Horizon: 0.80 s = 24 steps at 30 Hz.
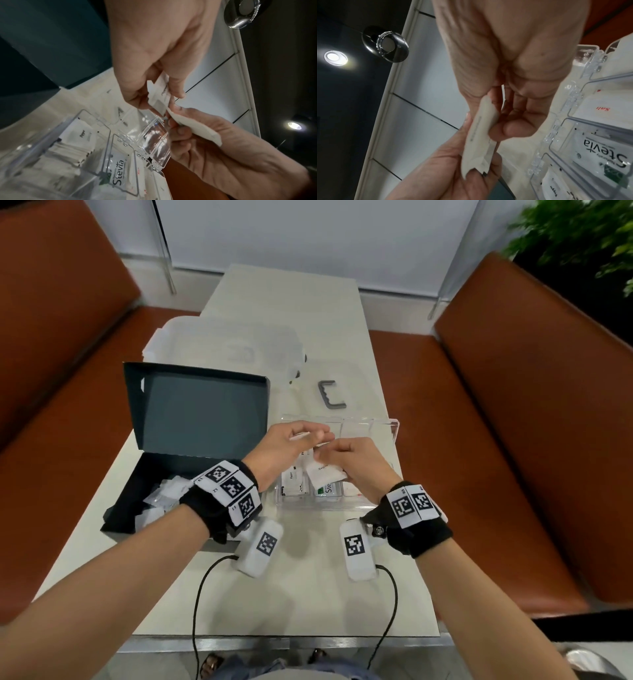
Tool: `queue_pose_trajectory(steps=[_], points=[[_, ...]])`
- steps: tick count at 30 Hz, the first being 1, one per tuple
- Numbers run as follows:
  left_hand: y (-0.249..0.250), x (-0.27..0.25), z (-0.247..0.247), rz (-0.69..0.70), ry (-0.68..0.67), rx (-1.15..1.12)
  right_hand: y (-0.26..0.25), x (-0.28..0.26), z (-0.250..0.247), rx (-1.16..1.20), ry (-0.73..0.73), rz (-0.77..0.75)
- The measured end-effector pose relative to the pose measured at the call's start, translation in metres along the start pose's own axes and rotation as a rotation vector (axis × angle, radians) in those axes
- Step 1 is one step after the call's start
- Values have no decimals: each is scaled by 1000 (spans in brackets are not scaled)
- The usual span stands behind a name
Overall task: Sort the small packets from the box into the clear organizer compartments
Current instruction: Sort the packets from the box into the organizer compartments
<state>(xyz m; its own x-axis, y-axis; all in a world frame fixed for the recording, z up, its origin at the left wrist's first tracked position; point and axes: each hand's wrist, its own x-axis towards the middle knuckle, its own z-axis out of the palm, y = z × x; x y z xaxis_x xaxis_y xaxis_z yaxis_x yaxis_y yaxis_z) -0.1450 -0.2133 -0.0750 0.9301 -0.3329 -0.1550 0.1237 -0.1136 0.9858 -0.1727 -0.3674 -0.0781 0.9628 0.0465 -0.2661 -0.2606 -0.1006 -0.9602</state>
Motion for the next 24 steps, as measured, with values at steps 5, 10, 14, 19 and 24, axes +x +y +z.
queue_pose_trajectory(steps=[5,10,14,19,24], points=[[-3,5,-1,5,-11,20,-1,2,-5,62,-13,19],[-6,8,-5,31,23,20,4,4,-6,65,-4,19],[-2,8,-5,6,-6,38,8,9,1,52,-35,45],[-1,12,-15,-27,94,77,9,11,3,64,52,71],[-8,17,-32,-69,104,253,16,12,-10,1,99,50]])
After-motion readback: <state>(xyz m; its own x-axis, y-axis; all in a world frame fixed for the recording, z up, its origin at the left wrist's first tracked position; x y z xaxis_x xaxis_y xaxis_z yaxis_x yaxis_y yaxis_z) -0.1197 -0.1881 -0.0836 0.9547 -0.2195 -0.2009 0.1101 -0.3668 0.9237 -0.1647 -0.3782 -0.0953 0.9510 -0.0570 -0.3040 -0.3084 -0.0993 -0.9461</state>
